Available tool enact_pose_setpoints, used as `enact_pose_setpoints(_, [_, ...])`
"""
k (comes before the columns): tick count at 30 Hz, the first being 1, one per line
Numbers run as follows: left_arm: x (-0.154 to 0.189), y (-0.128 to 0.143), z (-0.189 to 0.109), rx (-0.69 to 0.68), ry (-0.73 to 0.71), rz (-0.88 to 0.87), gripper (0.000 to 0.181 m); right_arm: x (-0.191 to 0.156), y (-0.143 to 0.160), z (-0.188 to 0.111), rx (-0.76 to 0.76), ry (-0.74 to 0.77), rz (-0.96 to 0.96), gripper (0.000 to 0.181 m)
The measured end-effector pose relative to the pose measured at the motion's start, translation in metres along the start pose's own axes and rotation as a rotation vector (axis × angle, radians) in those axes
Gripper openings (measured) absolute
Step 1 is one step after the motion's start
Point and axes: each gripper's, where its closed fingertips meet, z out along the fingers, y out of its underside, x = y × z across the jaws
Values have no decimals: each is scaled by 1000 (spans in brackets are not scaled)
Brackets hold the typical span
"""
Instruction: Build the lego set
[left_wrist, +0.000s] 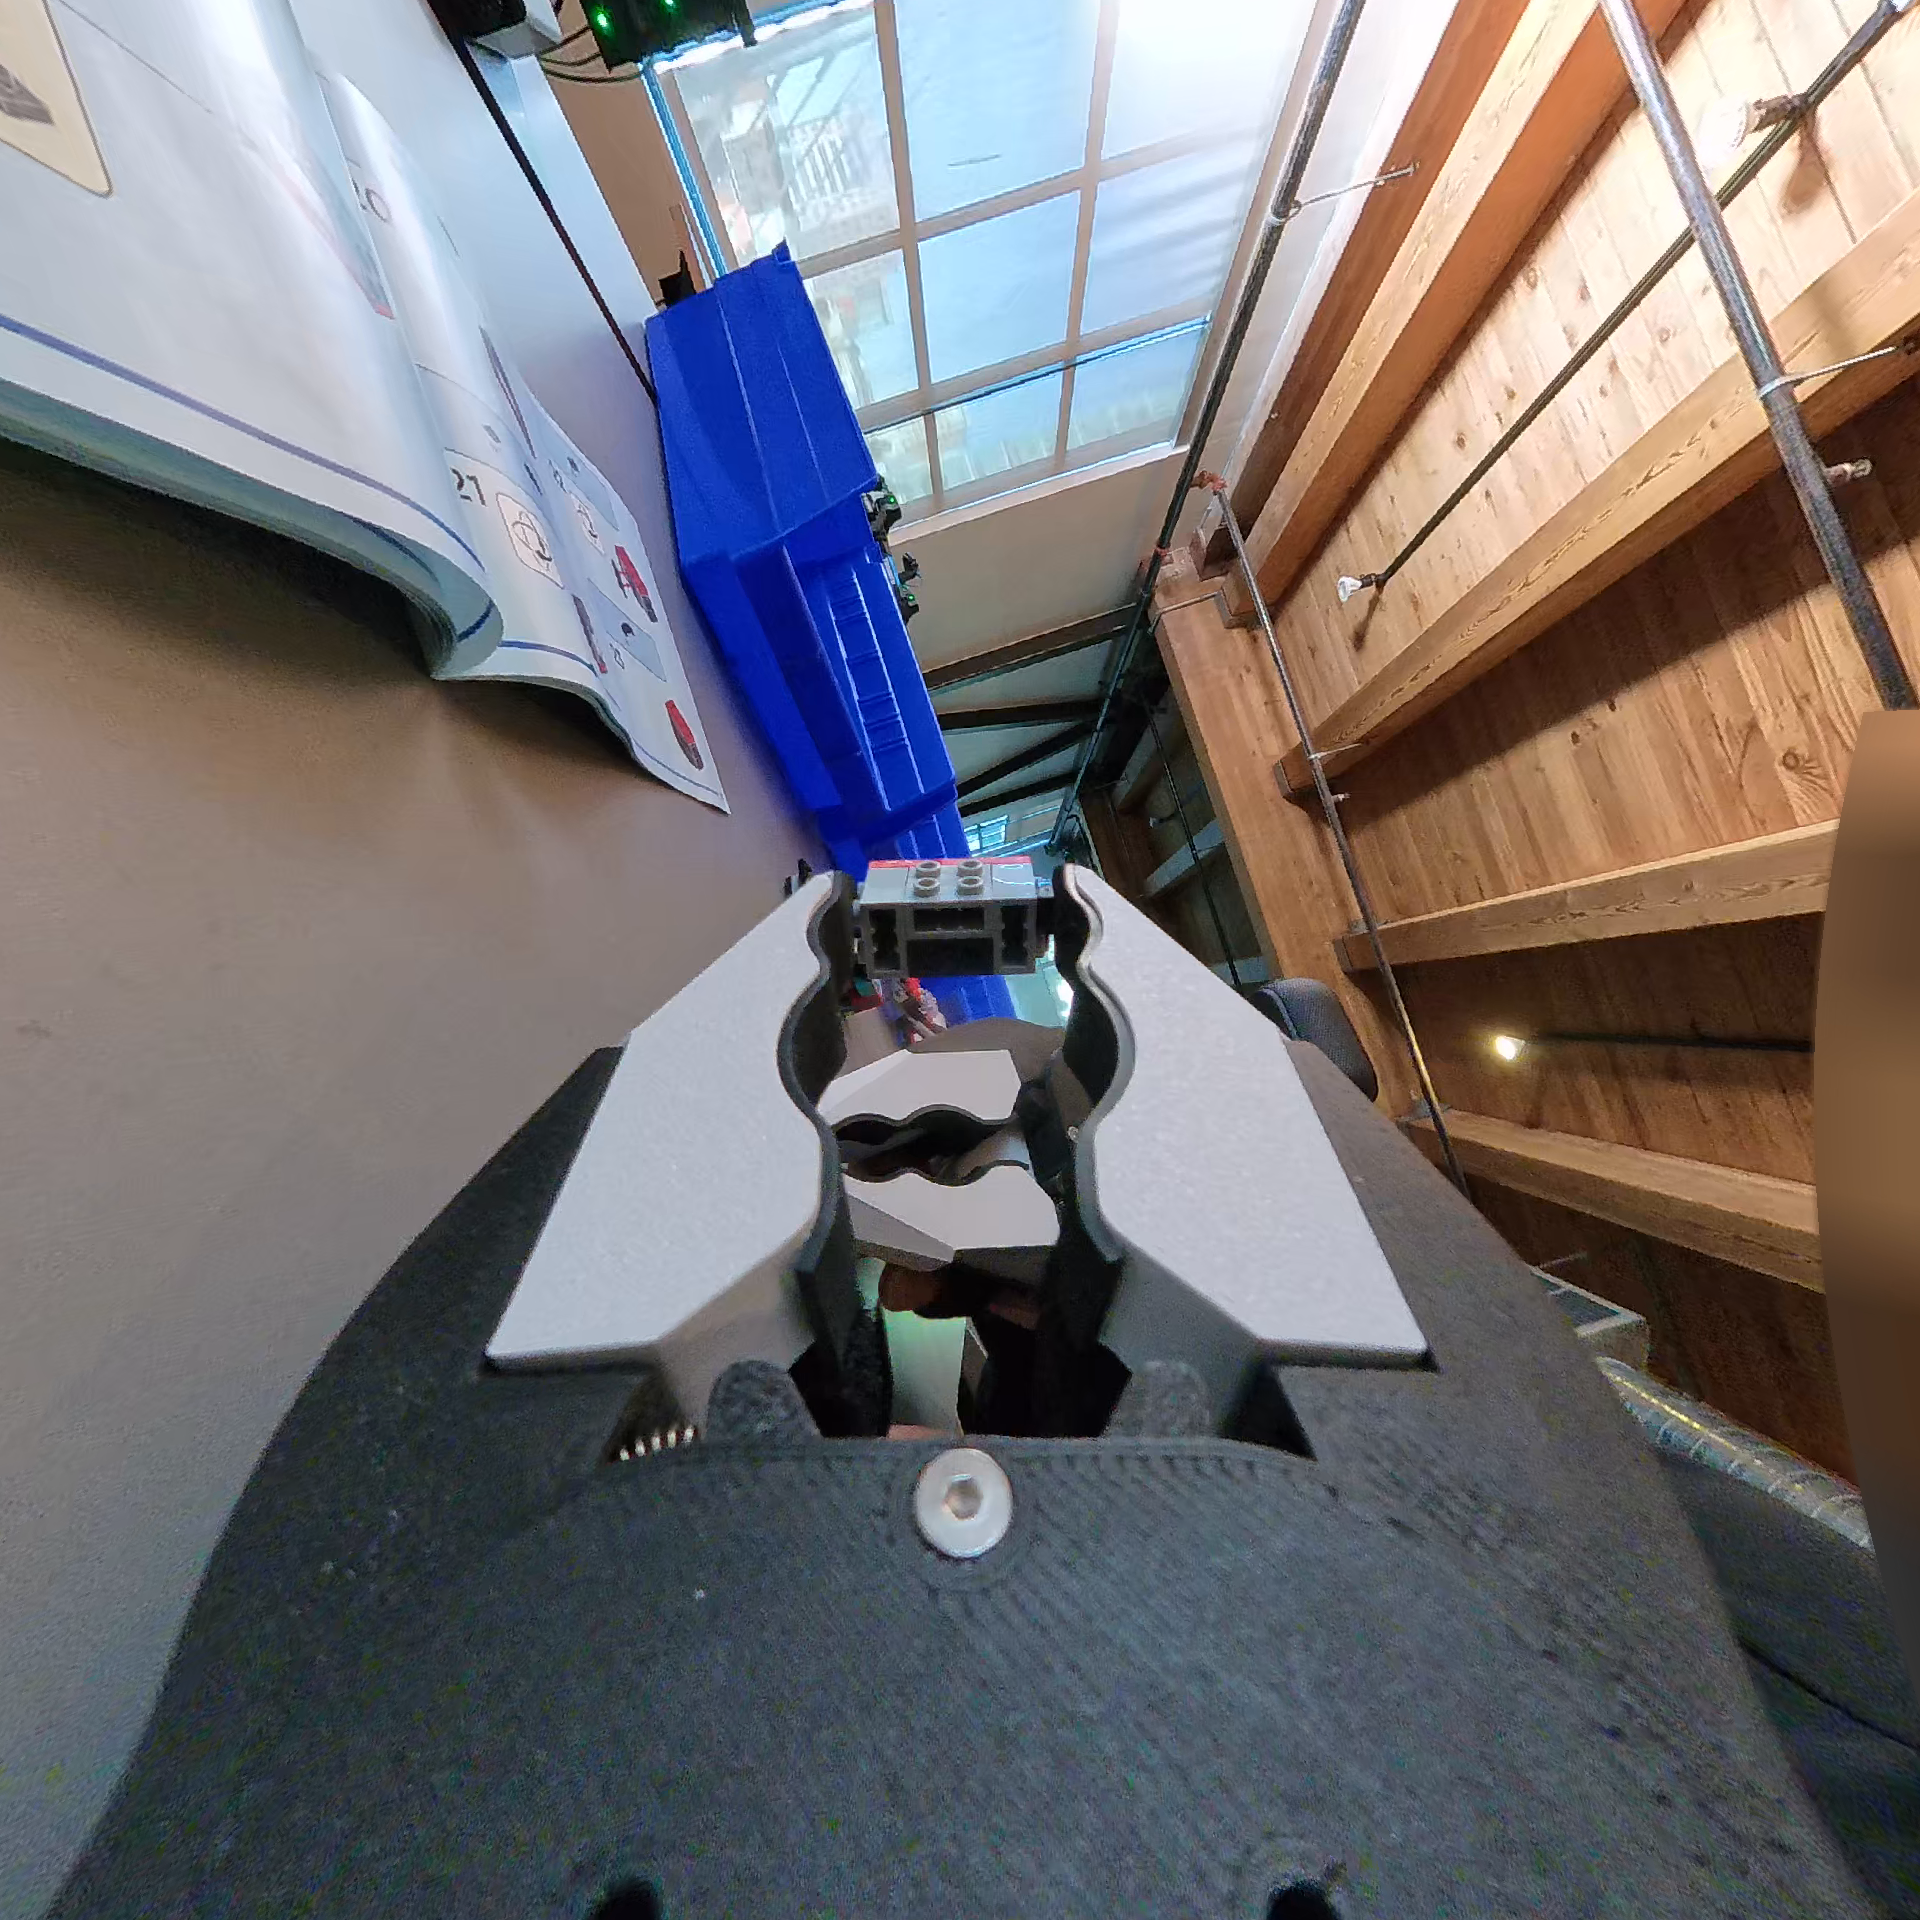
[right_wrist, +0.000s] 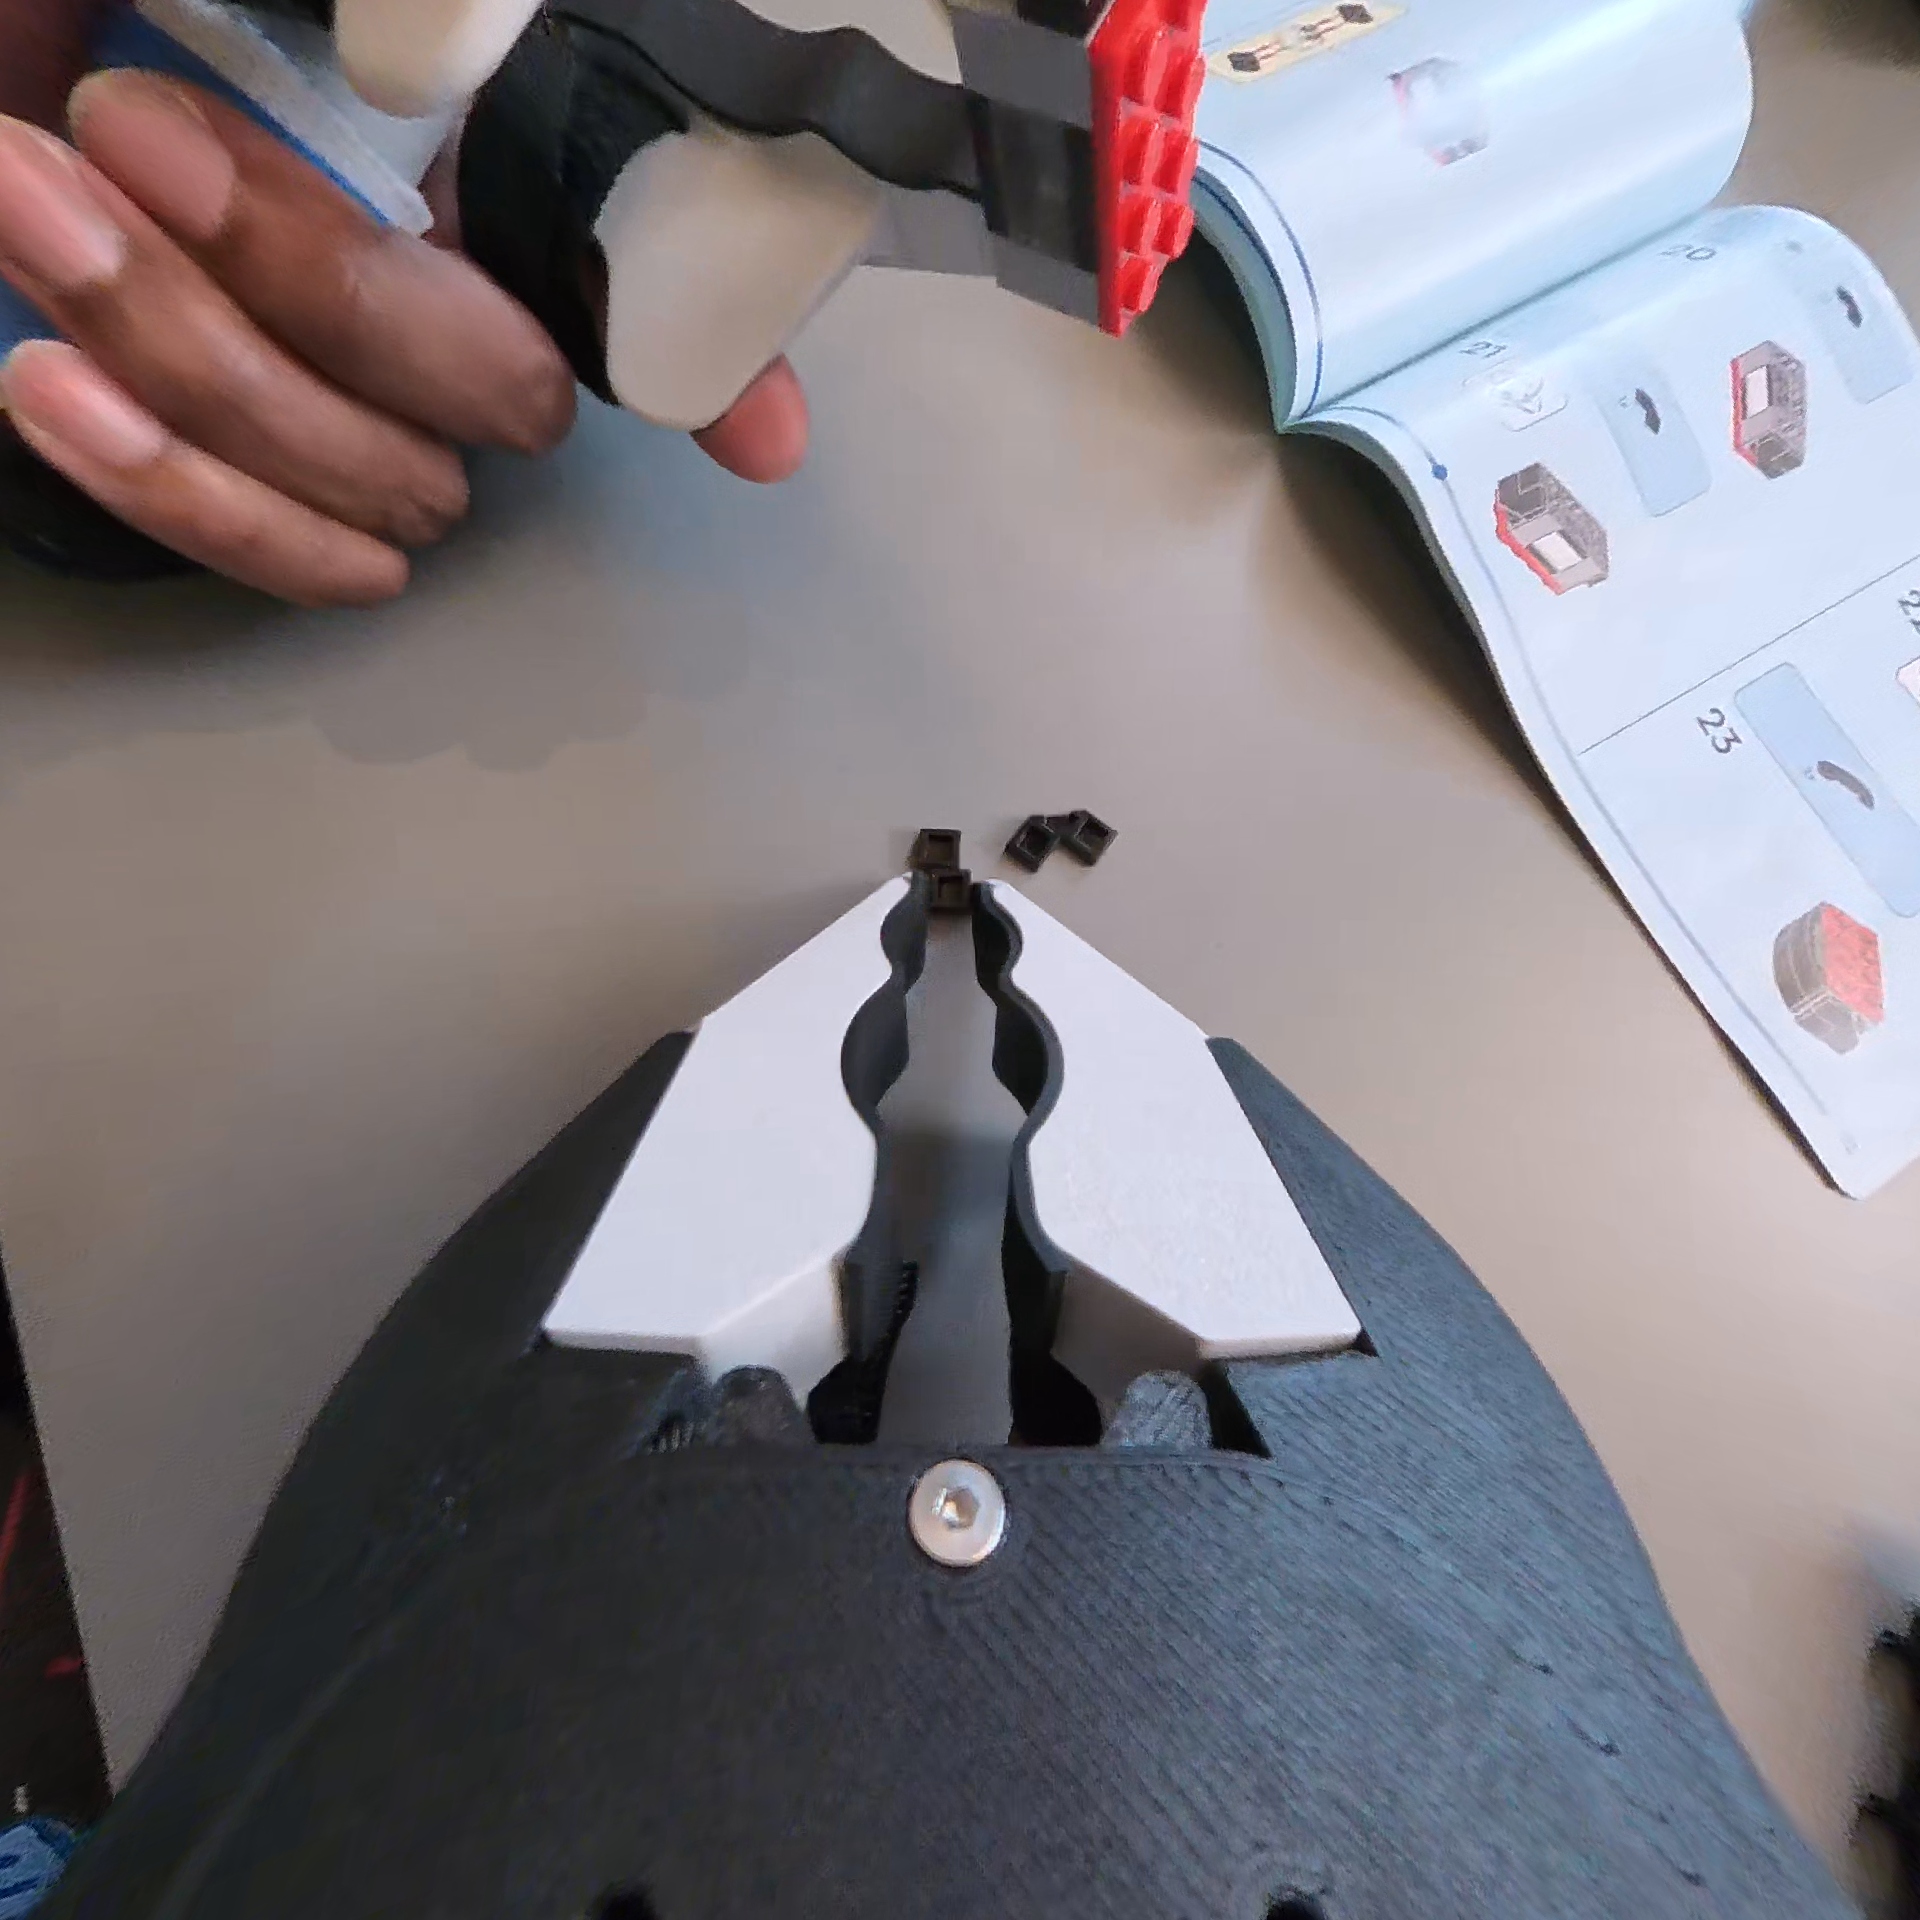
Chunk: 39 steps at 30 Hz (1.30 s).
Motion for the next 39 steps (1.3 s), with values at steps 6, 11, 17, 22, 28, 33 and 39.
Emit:
enact_pose_setpoints(6, [2, -1, -1, 1, 17, -8, 38, 0, -12, -18, 85, -12, 8, 8])
enact_pose_setpoints(11, [2, 0, -1, -2, 17, -5, 38, 12, -37, -61, 273, -9, 62, 19])
enact_pose_setpoints(17, [1, 0, 0, -2, 11, -2, 38, 25, -24, -76, 258, 11, 111, 19])
enact_pose_setpoints(22, [1, 1, 1, -5, 2, 5, 38, 28, -5, -54, 167, 38, 96, 19])
enact_pose_setpoints(28, [1, 1, 1, -4, 2, 5, 38, 39, 5, -27, 69, 68, 100, 20])
enact_pose_setpoints(33, [1, 0, 0, -4, 10, 1, 38, 44, 5, -12, 21, 51, 74, 25])
enact_pose_setpoints(39, [2, -1, -1, -1, 22, -6, 38, 41, 4, -6, -6, 25, 71, 15])
